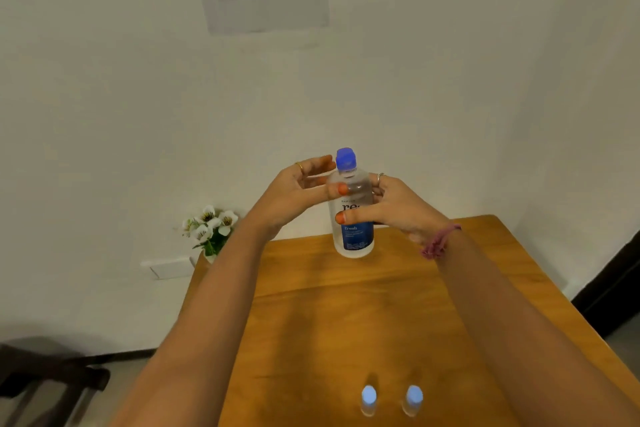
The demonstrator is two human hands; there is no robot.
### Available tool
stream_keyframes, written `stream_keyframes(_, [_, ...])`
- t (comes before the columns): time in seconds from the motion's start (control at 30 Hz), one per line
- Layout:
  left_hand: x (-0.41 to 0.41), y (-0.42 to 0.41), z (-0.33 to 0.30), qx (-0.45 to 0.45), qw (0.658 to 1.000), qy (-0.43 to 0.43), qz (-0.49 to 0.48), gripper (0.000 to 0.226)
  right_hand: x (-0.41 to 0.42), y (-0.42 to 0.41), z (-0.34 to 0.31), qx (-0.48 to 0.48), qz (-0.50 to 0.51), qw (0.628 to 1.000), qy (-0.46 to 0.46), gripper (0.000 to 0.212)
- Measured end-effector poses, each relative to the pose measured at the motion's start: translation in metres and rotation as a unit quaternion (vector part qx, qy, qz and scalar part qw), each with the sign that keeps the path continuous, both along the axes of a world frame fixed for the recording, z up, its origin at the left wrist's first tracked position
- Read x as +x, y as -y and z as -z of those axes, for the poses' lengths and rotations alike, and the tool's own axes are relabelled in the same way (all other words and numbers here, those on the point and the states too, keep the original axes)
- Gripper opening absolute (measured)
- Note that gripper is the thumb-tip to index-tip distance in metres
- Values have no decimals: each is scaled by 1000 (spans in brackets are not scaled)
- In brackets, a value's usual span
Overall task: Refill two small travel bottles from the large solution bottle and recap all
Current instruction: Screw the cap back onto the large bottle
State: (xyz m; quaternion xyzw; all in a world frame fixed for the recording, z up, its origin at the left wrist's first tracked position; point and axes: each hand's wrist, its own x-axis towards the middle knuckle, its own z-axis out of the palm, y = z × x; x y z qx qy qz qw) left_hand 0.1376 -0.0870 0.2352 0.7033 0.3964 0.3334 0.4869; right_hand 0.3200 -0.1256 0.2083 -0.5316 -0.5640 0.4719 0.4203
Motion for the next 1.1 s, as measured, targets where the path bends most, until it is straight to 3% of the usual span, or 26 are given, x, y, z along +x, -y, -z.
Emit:
stream_keyframes(0.1, [6,4,41,-28,994,-101,32,68,7,3,32,-19,-17,999,24,62])
stream_keyframes(0.17, [12,12,70,-48,991,-118,39,72,10,6,57,-36,-24,998,51,62])
stream_keyframes(0.3, [25,28,121,-71,986,-145,34,68,17,18,112,-64,-36,989,130,80])
stream_keyframes(0.5, [39,51,188,-157,975,-154,25,67,31,39,174,-144,-73,974,158,79])
stream_keyframes(0.83, [42,68,231,-223,964,-143,21,67,40,51,207,-207,-121,958,156,71])
stream_keyframes(1.1, [41,70,233,-220,960,-166,46,97,39,58,208,-222,-117,957,145,90])
